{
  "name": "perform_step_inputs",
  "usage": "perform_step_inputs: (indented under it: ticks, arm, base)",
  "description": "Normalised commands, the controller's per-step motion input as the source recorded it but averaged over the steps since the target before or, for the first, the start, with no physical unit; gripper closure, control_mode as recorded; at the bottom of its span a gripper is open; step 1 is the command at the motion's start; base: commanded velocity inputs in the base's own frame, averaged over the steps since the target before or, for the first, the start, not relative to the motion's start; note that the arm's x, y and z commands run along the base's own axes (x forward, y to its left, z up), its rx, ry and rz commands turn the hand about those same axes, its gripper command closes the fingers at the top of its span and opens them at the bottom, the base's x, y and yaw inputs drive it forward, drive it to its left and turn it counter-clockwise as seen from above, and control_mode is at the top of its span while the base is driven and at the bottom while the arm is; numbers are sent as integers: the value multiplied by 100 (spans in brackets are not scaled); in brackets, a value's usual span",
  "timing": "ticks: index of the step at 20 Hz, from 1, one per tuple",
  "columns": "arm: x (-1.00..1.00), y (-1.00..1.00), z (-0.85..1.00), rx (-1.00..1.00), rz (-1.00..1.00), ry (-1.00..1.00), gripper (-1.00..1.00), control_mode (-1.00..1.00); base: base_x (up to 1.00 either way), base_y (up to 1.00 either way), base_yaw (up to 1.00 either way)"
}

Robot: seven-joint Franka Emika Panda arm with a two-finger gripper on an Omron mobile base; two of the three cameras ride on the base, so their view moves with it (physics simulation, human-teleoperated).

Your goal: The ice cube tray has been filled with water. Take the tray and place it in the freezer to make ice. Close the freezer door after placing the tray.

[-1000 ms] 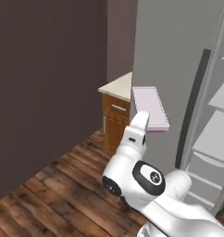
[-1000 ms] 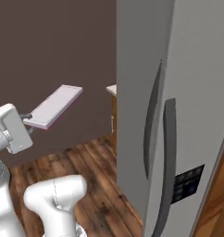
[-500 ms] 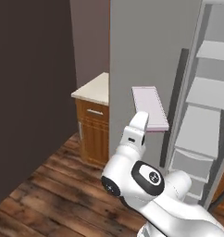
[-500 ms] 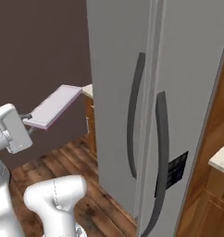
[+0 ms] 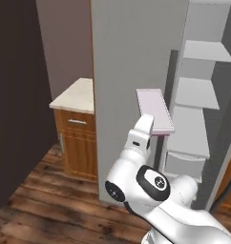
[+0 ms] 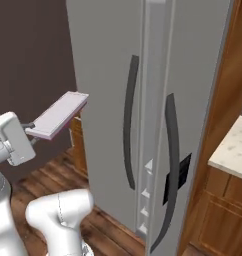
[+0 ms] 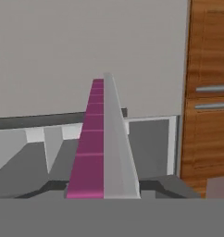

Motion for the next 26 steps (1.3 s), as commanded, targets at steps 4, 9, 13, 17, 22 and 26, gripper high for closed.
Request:
perform_step_inputs:
  ticks: [4, 9, 13, 17, 22, 26]
  arm:
    - [0, 0, 0, 0, 0, 0, 100, 100]
    - [0, 0, 0, 0, 0, 0, 100, 100]
    - [0, 0, 0, 0, 0, 0, 100, 100]
    - [0, 0, 0, 0, 0, 0, 100, 100]
    - [0, 0, 0, 0, 0, 0, 100, 100]
    - [0, 0, 0, 0, 0, 0, 100, 100]
  base:
    - [18, 37, -33]
    - [-2, 4, -34]
    - [-3, 1, -37]
    - [11, 35, -34]
    - [16, 40, -32]
    - [22, 34, -32]
